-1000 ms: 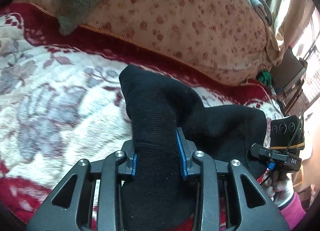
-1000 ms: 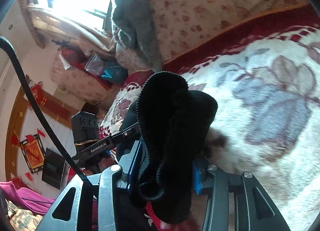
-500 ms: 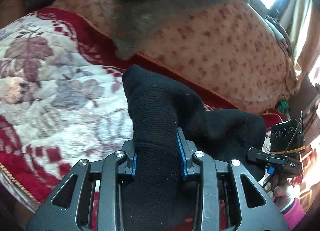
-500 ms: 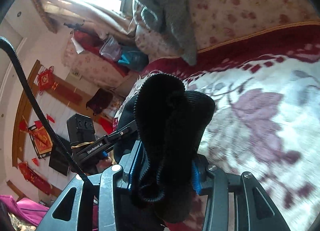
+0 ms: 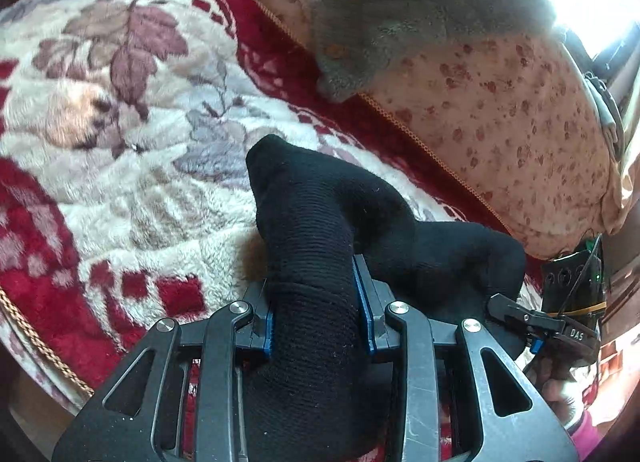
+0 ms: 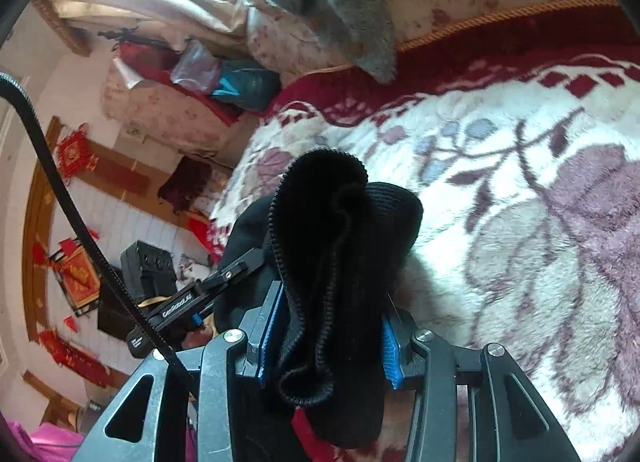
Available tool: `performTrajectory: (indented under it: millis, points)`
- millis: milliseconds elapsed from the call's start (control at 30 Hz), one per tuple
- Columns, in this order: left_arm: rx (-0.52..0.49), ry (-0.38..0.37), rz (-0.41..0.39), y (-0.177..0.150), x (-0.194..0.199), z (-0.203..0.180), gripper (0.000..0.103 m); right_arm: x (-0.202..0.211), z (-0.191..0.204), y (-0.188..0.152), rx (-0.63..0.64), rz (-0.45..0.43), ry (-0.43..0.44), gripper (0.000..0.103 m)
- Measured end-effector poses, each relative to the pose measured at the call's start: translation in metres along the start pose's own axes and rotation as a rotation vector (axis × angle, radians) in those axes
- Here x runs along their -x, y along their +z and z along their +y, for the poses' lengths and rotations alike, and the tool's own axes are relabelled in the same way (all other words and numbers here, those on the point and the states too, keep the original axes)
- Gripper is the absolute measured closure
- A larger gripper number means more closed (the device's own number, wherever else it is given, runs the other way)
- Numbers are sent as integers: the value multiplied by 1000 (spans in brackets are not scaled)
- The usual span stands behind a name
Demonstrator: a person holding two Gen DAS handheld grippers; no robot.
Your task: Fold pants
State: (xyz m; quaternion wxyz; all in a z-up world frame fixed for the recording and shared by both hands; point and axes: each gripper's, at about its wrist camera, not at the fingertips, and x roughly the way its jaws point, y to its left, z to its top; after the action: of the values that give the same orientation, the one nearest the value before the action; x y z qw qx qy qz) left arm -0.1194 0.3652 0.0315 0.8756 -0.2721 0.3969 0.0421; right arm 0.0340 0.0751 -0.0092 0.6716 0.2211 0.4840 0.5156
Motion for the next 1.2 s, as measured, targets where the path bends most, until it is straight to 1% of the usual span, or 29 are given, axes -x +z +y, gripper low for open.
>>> performTrajectory:
  millis: [67,100,133,167,200,233,333,400,600,800,900,1067,1200]
  points:
    - [-3,8,-2,-3,-2,2,67,1,-2,0,17,14,-63,60]
    - [-7,18,-5,-4,-3,1,62,2,-2,0,23,20,-95,56]
    - [-11,31,-10,-5,-3,0,59,3,-2,-1,34,27,-133,53]
    - [-19,47,-18,-7,-4,0,53,3,-2,-2,52,31,-166,48]
    - [-29,69,-29,-10,-4,-1,49,4,-2,-2,61,33,-181,46]
    - [-38,81,-36,-11,-4,-2,48,5,-3,-3,64,32,-186,46]
    - [-48,93,-35,-11,-3,-3,48,9,-5,-4,49,27,-192,46]
    - [-54,115,-35,-10,0,-5,48,12,-1,-4,52,24,-212,46]
    - [-94,221,-78,-13,15,-18,48,26,16,-7,79,7,-253,46]
    - [-139,289,-114,-20,28,-33,48,38,28,-10,78,-24,-253,46]
    - [-152,305,-125,-24,32,-40,48,39,34,-10,75,-29,-275,46]
    - [-160,309,-139,-29,39,-50,48,39,49,-15,112,-41,-280,46]
    - [-179,331,-153,-34,42,-59,48,37,59,-18,141,-41,-285,45]
